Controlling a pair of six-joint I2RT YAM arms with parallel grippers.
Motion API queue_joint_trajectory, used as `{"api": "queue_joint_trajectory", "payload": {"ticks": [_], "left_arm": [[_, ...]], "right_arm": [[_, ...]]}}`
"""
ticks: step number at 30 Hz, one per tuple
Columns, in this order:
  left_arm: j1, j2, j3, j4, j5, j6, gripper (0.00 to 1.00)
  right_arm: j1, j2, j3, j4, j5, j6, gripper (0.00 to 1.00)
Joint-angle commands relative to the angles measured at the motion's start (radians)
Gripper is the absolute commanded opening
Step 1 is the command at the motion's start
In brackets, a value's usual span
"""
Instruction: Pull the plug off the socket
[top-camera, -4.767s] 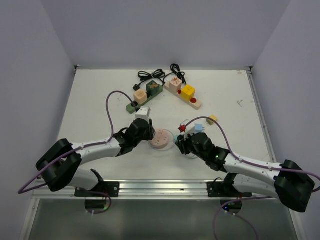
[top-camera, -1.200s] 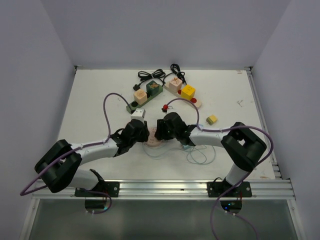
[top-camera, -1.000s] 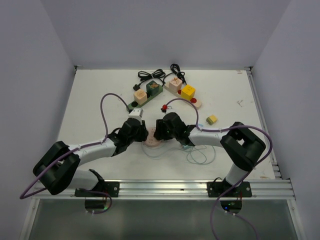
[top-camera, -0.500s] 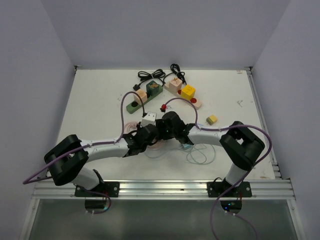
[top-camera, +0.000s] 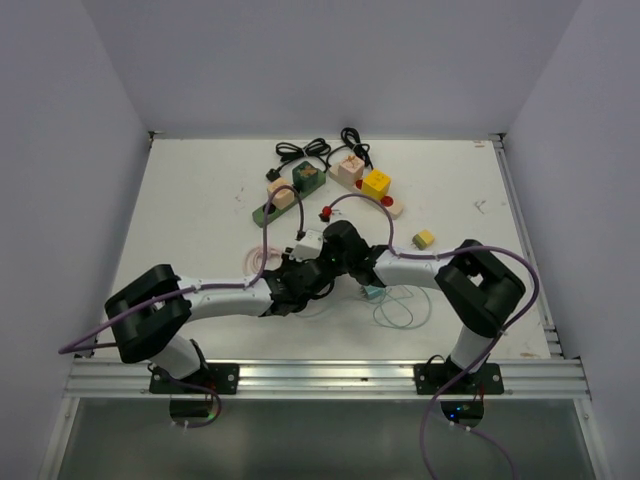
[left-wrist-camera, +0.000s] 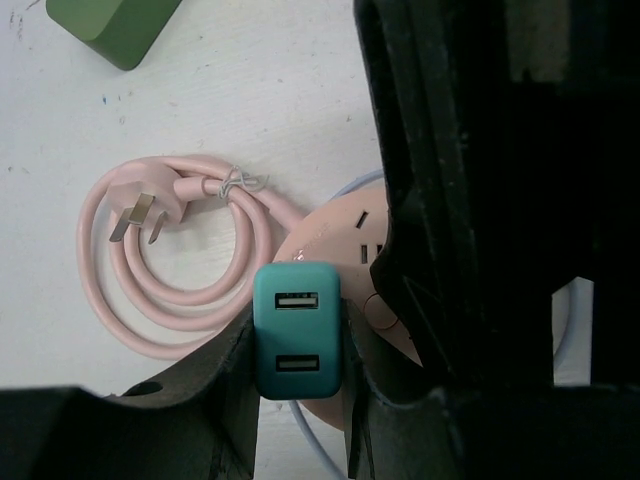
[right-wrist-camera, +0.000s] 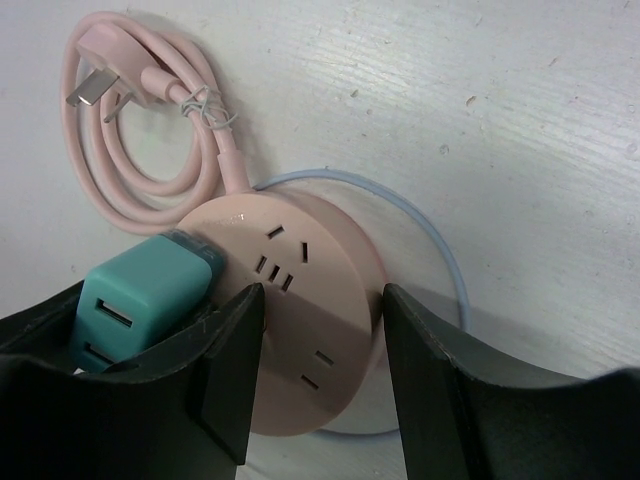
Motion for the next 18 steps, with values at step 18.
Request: {"api": "queue_joint_trajectory", "payload": {"ticks": [18], "left_arm": [[0.199,-0.262,-0.079,0.131,0.322,-0.015,0.00]], "right_arm": [[0.002,0.084,-0.050,-0.143,0.036,-0.035,0.57]]}}
